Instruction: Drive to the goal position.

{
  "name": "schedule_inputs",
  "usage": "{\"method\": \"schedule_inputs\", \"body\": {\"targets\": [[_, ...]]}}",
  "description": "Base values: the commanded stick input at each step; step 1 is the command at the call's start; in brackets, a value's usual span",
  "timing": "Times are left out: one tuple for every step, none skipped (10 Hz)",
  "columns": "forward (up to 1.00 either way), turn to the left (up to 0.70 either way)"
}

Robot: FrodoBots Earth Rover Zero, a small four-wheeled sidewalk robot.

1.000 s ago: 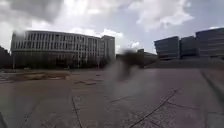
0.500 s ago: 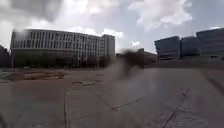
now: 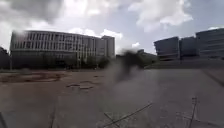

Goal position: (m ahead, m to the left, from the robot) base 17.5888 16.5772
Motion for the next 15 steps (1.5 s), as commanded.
{"method": "schedule_inputs", "body": {"targets": [[0.7,0.0],[0.7,0.0],[0.7,0.0],[0.7,-0.14],[0.7,-0.29],[0.7,-0.28],[0.7,-0.17],[0.7,-0.04],[0.7,0.0],[0.7,0.0],[0.7,0.0],[0.7,0.0],[0.7,0.0],[0.7,0.0],[0.7,0.0]]}}
